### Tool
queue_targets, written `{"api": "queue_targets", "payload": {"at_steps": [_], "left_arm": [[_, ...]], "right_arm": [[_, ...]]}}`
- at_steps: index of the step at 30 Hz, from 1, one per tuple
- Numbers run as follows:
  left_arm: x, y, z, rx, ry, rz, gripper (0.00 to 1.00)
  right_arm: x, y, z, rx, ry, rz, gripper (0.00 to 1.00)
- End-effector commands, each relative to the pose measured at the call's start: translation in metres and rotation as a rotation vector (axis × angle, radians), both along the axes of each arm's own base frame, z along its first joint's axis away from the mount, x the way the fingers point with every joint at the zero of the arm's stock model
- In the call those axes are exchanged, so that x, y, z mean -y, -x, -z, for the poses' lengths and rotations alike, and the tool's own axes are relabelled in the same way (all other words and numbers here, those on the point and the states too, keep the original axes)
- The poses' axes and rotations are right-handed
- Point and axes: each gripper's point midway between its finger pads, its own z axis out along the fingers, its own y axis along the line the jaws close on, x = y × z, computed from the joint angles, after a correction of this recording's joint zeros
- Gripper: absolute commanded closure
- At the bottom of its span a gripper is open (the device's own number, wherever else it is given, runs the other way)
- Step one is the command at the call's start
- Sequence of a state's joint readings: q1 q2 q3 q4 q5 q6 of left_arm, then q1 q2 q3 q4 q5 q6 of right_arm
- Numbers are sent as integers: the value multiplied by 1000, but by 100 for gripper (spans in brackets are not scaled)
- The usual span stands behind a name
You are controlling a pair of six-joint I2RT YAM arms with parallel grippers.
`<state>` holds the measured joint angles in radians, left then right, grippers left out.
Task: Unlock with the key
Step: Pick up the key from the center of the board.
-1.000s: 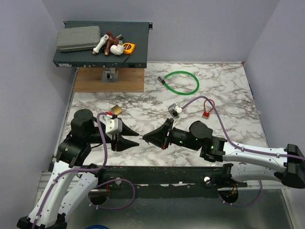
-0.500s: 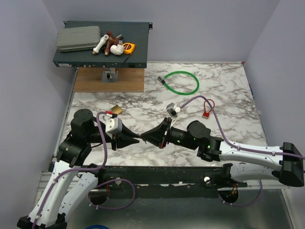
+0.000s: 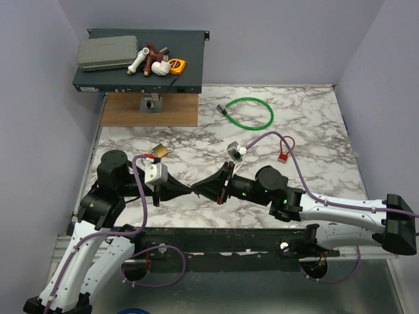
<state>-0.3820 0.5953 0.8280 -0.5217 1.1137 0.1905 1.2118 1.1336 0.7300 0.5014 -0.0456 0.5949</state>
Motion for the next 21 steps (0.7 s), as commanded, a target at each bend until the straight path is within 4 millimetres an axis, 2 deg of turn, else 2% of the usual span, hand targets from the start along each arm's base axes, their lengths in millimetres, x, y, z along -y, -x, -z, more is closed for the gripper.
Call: {"api": "queue_targets", "payload": {"at_steps": [1,4,6,7,12,17,21], "left_arm": [[-1,8,1,-1,-4,26,100],[-2,6,-3,10,-4,13,100],[-2,5,-4,11,-6,6,100],[-2,4,-5,13,-8,5,100],[-4,3,0,4,-33,-5,100],[-5,2,5,-24,-54,-13,100],[-6,-2,7,-21,-67,-37,100]], "right_arm": [[1,-5,-18,11,-61,27,99],[2,-7,-17,4,-56,38,96],[3,-7,-16,0,-47,41,88],[6,-13,-16,-7,-46,79,80],[17,-27,-20,-11,-28,172,56],[29,-42,-30,23,15,273,53],[53,-69,-30,33,66,457,53]]}}
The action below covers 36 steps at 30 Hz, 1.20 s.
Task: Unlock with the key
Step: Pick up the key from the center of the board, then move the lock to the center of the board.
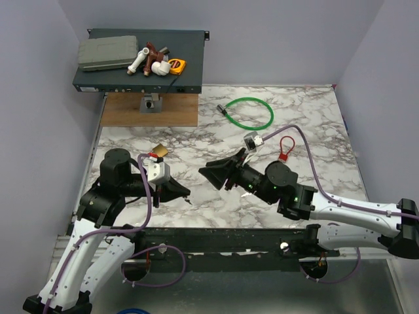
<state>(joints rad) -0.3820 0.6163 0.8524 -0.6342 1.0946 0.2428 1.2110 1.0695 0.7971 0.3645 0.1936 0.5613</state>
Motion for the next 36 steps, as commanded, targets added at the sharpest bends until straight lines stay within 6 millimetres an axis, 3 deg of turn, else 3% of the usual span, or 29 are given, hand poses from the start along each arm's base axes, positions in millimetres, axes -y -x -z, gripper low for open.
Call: {"api": "queue_targets", "payload": {"at_steps": [1,6,10,14,18,23,31,36], "left_arm": [[-3,-3,-4,26,-23,-28,100],[-4,-3,-1,27,-36,-26,100],[-6,-1,-1,51,-50,-18,100],[-7,-1,0,63,-72,-7,100],[-8,-2,4,52,-96,-5,100],[-11,-4,5,67,-129,-6,100],[-11,-3,2,78,-126,-4,100],[-11,-3,0,73,-121,-5,100]], "right_arm": [[35,-37,-6,29,72,255,53],[62,-67,7,10,161,423,55],[91,-101,30,-65,220,555,58],[146,-149,77,-219,318,759,58],[188,-183,115,-314,419,917,55],[220,-209,152,-411,533,1034,47],[276,-228,212,-533,692,1169,34],[314,-245,242,-586,754,1238,32]]}}
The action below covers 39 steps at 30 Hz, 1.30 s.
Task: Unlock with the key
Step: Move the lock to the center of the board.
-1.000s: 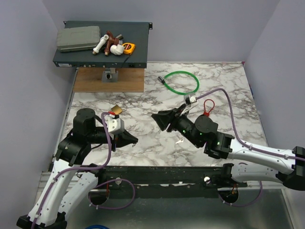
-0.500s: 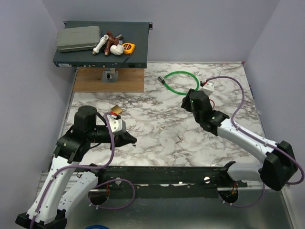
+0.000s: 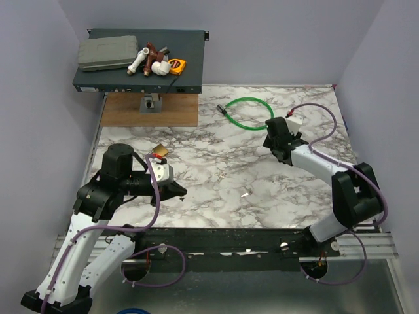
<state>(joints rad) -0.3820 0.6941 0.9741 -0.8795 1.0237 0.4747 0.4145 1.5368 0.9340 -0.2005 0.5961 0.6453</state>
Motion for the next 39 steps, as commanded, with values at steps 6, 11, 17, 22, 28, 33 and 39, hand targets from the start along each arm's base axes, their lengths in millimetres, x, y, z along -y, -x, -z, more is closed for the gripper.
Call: {"api": "queue_targets", "payload": {"at_steps": [6,11,17,22,28,33,39], "left_arm": [[0,3,-13,14,13,10,100],[0,3,-16,17,14,6,100],[-1,5,-16,21,16,4,100],[-1,6,-14,17,16,6,100],[0,4,-15,23,21,7,100],[0,5,-15,19,23,4,100],[-1,7,-16,27,25,-1,100]], "right_arm": [[45,-43,44,-86,49,92,32],[38,-62,66,-109,27,53,37],[-8,-58,81,-119,-179,-62,69],[-64,-39,81,-114,-197,-193,80],[-152,-11,76,-101,-192,-430,82],[-215,-7,60,-55,-184,-632,83],[-272,10,60,-71,-193,-841,82]]}}
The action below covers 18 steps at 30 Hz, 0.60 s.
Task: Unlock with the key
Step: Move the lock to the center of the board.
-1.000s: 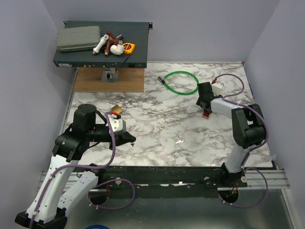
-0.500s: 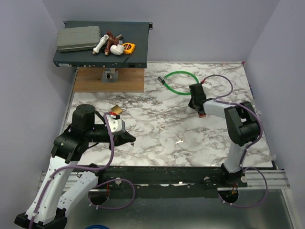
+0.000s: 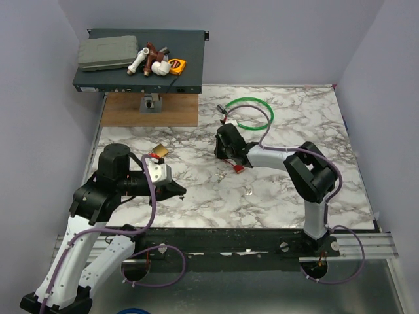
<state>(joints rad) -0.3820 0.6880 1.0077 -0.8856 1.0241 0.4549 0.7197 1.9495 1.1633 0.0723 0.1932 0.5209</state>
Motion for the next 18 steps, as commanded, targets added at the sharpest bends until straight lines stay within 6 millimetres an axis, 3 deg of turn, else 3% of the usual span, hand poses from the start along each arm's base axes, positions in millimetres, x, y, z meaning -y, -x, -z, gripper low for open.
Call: {"api": "queue_targets", "payload": {"at_steps": [1,4,7,14,17,18], "left_arm": [[-1,5,-4,16,11,5,100],[-1,6,-4,16,10,4,100],[-2,7,-3,14,10,6,100],[-2,9,-5,13,16,8,100],[-1,9,-6,10,22,9,100],[-1,9,-6,9,23,12,100]], "right_arm": [[-46,18,2,10,-9,-205,81],[-60,32,6,-6,-6,-277,76],[-52,18,-13,55,2,-202,70],[-2,-71,-80,184,-71,4,56],[19,-108,-84,208,-58,76,53],[24,-118,-78,206,-39,96,53]]}}
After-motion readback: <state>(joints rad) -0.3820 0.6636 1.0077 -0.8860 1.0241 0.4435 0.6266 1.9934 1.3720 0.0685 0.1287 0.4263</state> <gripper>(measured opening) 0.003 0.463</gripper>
